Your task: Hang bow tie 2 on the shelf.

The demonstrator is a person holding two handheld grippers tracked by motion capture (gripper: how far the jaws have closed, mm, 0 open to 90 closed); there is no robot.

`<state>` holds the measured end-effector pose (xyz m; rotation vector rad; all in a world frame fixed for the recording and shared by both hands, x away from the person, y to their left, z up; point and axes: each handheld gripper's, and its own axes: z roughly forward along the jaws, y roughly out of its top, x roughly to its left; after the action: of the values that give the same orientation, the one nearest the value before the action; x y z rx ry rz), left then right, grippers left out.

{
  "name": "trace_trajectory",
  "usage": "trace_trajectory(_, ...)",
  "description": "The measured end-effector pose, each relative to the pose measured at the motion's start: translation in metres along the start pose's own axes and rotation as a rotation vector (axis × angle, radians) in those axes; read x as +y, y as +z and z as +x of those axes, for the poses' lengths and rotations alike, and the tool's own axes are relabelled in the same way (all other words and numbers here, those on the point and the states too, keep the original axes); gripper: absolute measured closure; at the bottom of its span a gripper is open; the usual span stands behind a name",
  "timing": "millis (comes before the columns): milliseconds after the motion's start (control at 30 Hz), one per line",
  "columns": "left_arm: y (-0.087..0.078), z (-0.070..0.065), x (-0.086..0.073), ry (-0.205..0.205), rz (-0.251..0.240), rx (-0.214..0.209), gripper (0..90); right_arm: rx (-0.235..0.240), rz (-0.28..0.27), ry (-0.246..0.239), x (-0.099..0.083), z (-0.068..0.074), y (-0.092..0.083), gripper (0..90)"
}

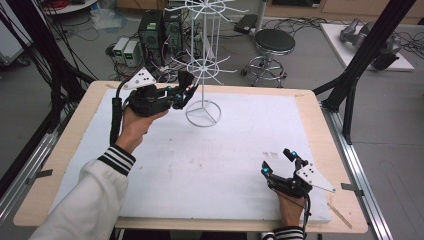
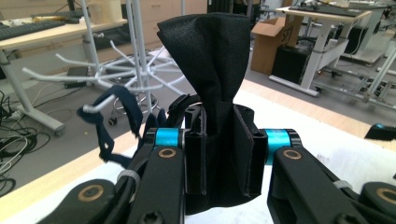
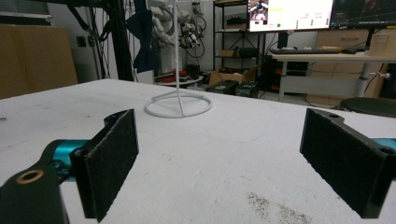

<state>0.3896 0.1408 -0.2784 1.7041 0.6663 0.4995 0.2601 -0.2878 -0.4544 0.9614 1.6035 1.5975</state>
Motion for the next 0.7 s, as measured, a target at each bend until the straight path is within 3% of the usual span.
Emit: trace_trajectory(700,0.016,-0.008,0.024,0.001,-0.002,0.009,75.6,0.003,-0.001,0.006,0.000,0.000,0.000,11.0)
